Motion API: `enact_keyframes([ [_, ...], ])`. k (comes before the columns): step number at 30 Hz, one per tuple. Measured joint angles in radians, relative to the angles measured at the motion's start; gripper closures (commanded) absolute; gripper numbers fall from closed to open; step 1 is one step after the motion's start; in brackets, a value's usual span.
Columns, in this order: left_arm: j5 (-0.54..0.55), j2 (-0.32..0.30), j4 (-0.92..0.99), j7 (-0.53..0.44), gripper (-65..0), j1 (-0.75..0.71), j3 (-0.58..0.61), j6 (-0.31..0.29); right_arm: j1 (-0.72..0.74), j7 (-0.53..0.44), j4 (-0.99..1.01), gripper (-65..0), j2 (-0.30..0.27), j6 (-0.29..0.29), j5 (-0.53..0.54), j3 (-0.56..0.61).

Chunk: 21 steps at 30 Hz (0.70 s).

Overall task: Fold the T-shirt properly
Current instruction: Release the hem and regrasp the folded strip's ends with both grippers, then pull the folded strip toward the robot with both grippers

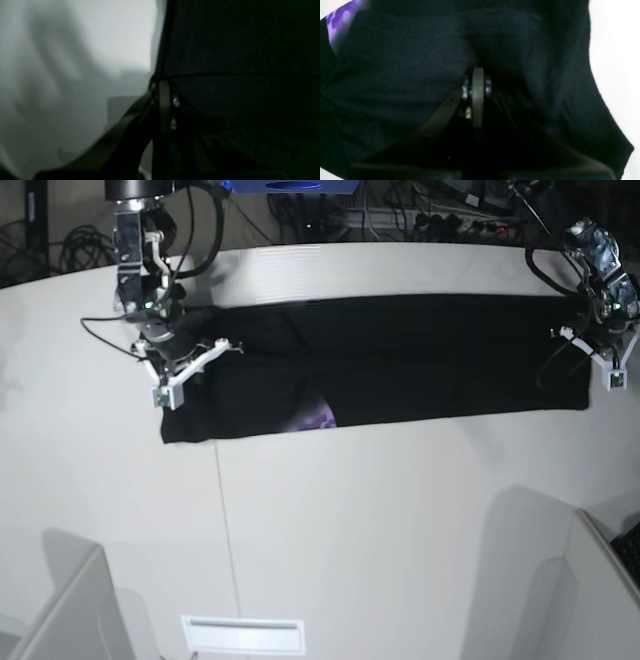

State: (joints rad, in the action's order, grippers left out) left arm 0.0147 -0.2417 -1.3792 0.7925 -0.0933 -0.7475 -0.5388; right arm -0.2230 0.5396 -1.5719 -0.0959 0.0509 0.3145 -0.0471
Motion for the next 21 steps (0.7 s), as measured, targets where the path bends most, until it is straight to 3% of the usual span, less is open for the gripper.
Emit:
enact_keyframes([
  [9,-0.168,0.054,0.045,0.021,0.0,0.179,0.096,-0.011,0.091,0.013,0.060,0.0,-0.005,-0.025,-0.031,-0.030],
  [15,-0.168,0.061,0.007,0.070,0.0,0.206,0.096,-0.023,0.057,0.066,-0.090,0.0,-0.005,-0.049,-0.048,-0.029],
  [21,-0.131,0.069,-0.237,0.114,0.0,0.186,0.087,-0.037,0.027,0.052,-0.299,0.0,-0.008,-0.043,-0.051,0.013],
])
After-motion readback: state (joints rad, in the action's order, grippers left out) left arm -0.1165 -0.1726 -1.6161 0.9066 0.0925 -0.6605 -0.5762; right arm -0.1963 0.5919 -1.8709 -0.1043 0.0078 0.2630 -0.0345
